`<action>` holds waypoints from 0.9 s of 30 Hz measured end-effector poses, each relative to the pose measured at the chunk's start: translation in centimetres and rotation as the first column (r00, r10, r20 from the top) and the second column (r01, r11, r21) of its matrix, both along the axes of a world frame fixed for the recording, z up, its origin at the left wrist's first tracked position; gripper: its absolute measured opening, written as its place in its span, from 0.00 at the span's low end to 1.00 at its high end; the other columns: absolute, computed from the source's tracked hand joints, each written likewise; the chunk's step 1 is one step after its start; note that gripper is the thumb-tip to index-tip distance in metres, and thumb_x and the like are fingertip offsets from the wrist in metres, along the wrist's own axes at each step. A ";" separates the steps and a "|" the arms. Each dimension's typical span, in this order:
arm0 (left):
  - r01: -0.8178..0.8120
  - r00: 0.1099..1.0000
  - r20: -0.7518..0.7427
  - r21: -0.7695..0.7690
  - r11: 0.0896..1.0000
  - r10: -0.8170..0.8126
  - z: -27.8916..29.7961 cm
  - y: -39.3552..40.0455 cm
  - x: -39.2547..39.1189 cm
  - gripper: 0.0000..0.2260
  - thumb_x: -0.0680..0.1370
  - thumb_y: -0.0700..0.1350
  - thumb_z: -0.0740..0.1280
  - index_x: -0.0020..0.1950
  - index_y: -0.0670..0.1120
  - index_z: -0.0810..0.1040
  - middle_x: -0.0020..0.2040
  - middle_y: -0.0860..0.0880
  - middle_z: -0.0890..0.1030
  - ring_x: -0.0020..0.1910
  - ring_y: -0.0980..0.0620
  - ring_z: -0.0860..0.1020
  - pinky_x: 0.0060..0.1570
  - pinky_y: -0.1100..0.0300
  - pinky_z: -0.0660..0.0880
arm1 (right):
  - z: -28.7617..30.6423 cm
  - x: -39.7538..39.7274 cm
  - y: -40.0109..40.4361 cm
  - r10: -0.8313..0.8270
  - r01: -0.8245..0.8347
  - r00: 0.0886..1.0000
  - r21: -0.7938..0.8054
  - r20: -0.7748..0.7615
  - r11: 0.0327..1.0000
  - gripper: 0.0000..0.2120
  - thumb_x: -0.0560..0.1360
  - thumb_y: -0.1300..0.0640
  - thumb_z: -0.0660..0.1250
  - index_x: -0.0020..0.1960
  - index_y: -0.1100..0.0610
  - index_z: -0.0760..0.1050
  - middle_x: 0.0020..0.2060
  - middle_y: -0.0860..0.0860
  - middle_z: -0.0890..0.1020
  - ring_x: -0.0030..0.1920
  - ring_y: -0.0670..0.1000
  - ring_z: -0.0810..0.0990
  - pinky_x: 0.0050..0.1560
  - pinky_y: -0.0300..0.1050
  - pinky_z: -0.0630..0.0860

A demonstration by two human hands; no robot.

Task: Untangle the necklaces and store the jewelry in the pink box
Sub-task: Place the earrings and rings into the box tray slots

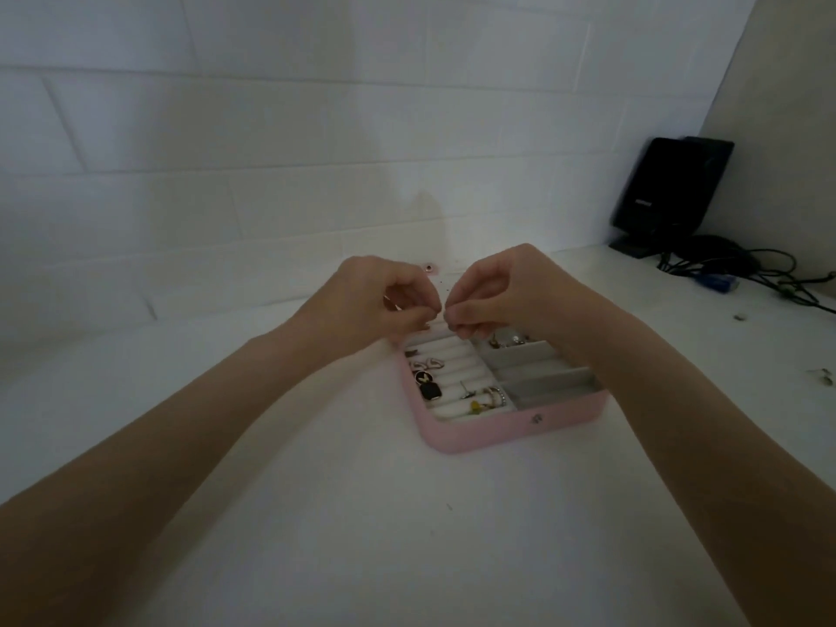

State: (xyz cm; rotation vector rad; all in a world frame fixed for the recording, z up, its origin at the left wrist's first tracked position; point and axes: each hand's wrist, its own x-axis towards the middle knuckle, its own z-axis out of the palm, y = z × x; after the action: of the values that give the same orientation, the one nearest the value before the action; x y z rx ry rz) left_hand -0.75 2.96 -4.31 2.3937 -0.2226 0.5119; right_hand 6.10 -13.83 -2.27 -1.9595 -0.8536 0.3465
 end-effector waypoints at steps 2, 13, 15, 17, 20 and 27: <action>0.036 0.992 -0.118 0.029 0.999 -0.033 0.5 0.7 -0.1 0.10 0.71 0.38 0.72 0.37 0.53 0.80 0.33 0.59 0.81 0.34 0.64 0.79 0.38 0.75 0.72 | 0.0 -0.1 -0.3 0.040 -0.041 0.998 -0.011 -0.055 0.999 0.03 0.69 0.67 0.72 0.43 0.65 0.81 0.35 0.59 0.84 0.34 0.50 0.82 0.39 0.38 0.79; 0.116 0.913 -0.406 0.173 0.978 -0.037 1.9 0.9 -0.3 0.06 0.71 0.43 0.73 0.39 0.55 0.81 0.39 0.57 0.82 0.39 0.62 0.78 0.47 0.64 0.75 | -0.2 0.0 -0.2 0.121 -0.140 0.982 -0.133 -0.146 0.981 0.05 0.69 0.70 0.70 0.42 0.63 0.82 0.33 0.54 0.85 0.36 0.48 0.84 0.40 0.33 0.78; 0.118 0.882 -0.471 0.197 0.973 -0.011 2.0 0.9 -0.5 0.04 0.70 0.46 0.73 0.42 0.54 0.80 0.41 0.57 0.80 0.41 0.60 0.78 0.47 0.63 0.74 | 0.0 -0.1 -0.1 0.124 -0.144 0.981 -0.135 -0.147 0.980 0.05 0.69 0.70 0.70 0.42 0.63 0.82 0.34 0.56 0.84 0.36 0.48 0.83 0.40 0.35 0.79; 0.102 0.850 -0.527 0.188 0.977 0.013 2.0 0.6 -0.6 0.07 0.70 0.50 0.73 0.46 0.52 0.81 0.44 0.56 0.79 0.44 0.56 0.79 0.48 0.64 0.73 | 0.2 -0.3 -0.2 0.152 -0.175 0.978 -0.165 -0.140 0.971 0.05 0.68 0.70 0.71 0.41 0.62 0.82 0.34 0.56 0.84 0.35 0.47 0.82 0.39 0.34 0.78; 0.048 0.795 -0.602 0.184 0.982 0.074 2.4 0.1 -0.9 0.17 0.68 0.57 0.72 0.53 0.54 0.78 0.49 0.57 0.78 0.49 0.53 0.79 0.49 0.62 0.73 | 0.6 -0.7 -0.5 0.194 -0.223 0.969 -0.209 -0.152 0.952 0.06 0.68 0.71 0.70 0.41 0.62 0.82 0.31 0.53 0.84 0.32 0.45 0.82 0.37 0.32 0.77; 0.044 0.763 -0.620 0.332 0.942 0.183 2.4 -1.3 -1.5 0.26 0.68 0.58 0.72 0.63 0.55 0.70 0.58 0.57 0.72 0.54 0.56 0.75 0.55 0.61 0.70 | 1.5 -1.4 -0.7 0.274 -0.328 0.940 -0.315 -0.204 0.890 0.07 0.69 0.70 0.70 0.42 0.60 0.82 0.33 0.54 0.84 0.32 0.46 0.81 0.35 0.32 0.75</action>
State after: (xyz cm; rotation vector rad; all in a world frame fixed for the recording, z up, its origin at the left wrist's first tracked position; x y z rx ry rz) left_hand -2.25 1.66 -1.91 2.7521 0.1073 -0.3793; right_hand 4.70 -14.56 -0.76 -2.0810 -1.0532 0.8745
